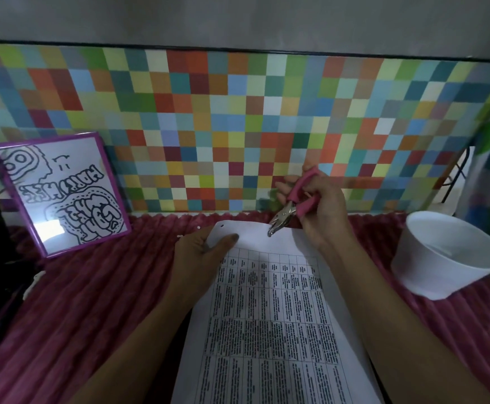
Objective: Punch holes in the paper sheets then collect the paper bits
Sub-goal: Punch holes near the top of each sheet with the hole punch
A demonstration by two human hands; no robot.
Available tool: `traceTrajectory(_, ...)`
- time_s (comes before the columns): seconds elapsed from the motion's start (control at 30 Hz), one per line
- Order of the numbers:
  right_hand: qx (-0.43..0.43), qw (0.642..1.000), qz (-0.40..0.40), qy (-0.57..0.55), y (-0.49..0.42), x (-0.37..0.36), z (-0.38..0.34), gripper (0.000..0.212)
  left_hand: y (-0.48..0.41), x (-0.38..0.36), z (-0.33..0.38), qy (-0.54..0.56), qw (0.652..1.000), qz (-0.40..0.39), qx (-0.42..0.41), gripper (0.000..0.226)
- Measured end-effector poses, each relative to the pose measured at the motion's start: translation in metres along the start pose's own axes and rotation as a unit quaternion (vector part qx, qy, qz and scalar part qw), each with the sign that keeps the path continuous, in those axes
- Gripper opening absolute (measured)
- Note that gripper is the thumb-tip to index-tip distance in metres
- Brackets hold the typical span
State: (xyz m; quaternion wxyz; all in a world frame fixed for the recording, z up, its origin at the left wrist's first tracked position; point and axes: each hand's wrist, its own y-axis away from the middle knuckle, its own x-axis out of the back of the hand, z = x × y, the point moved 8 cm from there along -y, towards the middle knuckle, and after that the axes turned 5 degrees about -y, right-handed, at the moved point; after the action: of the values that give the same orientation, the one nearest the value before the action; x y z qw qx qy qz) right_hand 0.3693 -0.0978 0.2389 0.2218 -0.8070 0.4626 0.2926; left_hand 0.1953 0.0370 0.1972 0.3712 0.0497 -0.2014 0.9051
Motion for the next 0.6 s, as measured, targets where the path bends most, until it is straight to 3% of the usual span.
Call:
traceTrajectory(0.17,0.029,0.999,0.028,0.023,0.001,-0.007,-0.008,0.012,0.002,-0.003,0.009,-0.001,0.999,-0.013,-0.033,0.017)
traceTrajectory(0.37,0.075,0.988,0.094,0.096,0.007,0.001,-0.017,0.010,0.001,0.001,0.006,-0.008,0.999,0.005,-0.032,0.012)
traceTrajectory(0.6,0.075,0.979,0.114,0.153,0.004,0.006,-0.020,0.026,0.002,0.000,0.007,0.002,1.000,-0.002,-0.028,0.015)
